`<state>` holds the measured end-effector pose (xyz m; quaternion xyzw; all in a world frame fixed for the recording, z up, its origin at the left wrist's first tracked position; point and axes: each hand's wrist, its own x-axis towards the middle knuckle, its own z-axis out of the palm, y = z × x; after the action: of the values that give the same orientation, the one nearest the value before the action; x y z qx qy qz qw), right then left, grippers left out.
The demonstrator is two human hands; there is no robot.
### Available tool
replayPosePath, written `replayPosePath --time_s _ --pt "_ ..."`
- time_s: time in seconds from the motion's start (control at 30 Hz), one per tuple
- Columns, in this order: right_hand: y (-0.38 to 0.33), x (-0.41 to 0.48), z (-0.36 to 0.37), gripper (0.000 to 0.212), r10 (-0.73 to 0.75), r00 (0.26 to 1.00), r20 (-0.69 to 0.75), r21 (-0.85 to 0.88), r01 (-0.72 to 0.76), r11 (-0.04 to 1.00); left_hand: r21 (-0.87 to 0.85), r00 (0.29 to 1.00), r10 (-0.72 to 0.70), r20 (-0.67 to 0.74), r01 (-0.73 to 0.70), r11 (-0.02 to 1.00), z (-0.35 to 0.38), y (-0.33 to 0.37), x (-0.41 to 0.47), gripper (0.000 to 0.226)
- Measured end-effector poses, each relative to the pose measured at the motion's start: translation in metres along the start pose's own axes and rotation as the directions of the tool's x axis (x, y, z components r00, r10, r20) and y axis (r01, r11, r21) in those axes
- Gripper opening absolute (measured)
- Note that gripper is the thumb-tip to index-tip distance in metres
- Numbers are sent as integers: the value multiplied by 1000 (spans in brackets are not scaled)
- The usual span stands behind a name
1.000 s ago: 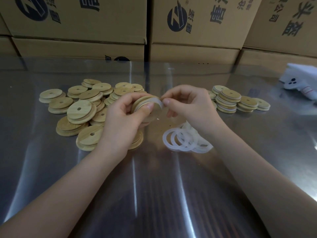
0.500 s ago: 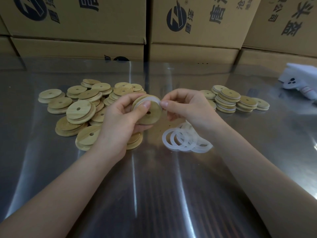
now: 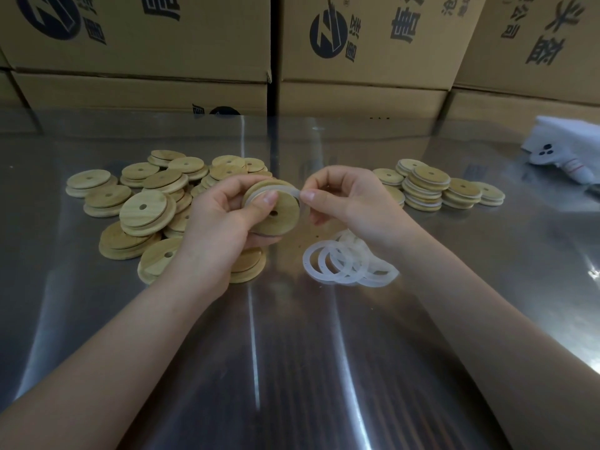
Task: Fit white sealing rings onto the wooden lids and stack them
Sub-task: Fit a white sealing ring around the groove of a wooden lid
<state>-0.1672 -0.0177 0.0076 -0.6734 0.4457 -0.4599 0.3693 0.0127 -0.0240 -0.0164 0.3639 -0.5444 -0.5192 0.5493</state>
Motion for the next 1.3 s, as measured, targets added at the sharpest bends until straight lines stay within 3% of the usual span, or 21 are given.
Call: replayPosePath --time_s 0.43,1.3 --pt "2 1 0 13 -32 999 -17 -3 32 999 -20 1000 8 24 -7 1000 -1 0 -2 13" --pt "5 -1 1 13 -132 984 -116 37 137 990 104 965 256 53 -260 960 -1 2 -7 32"
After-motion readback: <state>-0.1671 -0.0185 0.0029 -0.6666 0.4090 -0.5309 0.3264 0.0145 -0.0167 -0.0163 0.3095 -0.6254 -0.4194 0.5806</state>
